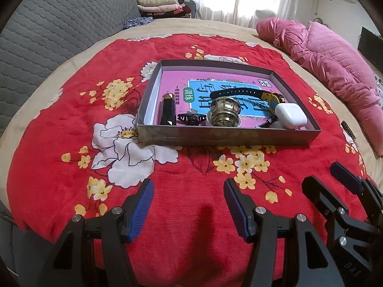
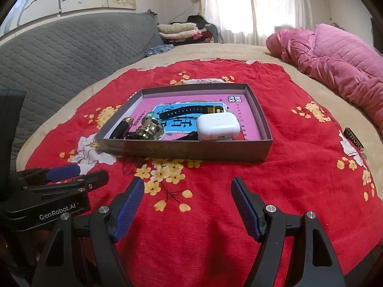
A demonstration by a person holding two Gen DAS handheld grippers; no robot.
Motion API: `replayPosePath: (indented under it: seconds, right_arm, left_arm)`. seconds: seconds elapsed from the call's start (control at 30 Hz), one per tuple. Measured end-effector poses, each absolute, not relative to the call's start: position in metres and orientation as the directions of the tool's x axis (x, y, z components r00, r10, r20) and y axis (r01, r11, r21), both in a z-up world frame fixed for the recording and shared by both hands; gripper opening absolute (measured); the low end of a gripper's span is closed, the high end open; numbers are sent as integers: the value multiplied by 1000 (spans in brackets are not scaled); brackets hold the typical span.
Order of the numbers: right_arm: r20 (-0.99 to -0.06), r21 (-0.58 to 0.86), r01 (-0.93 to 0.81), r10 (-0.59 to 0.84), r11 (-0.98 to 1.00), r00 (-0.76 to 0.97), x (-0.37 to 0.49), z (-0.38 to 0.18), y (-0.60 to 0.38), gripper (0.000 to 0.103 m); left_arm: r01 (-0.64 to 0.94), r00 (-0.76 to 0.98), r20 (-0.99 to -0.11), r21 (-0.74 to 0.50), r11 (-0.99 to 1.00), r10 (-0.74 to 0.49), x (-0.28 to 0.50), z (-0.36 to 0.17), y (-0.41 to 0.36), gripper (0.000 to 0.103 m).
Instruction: Organize rigid objects
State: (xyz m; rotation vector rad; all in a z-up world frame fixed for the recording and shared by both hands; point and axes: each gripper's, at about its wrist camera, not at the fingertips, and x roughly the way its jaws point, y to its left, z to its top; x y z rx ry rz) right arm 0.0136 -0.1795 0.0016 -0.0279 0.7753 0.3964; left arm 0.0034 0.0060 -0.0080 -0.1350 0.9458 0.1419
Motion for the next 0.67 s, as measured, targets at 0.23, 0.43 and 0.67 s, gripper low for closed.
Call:
replayPosePath:
  seconds: [0.23,0.43,0.67]
  right_arm:
    - [-688,125,-358,341,925,641,13,1,-180,76]
    - [-689,127,-355,340,926,640,13,1,-180,76]
    - [-693,134,-351,341,927,635,15,1,-181,76]
  left_arm:
    - [-166,581,-811,-37,985,67,4,-8,3,60]
    - [-168,579,-812,-33,985,71,4,-8,3,60]
    - [-164,577,-813,-30,986,71,7,-9,6,60]
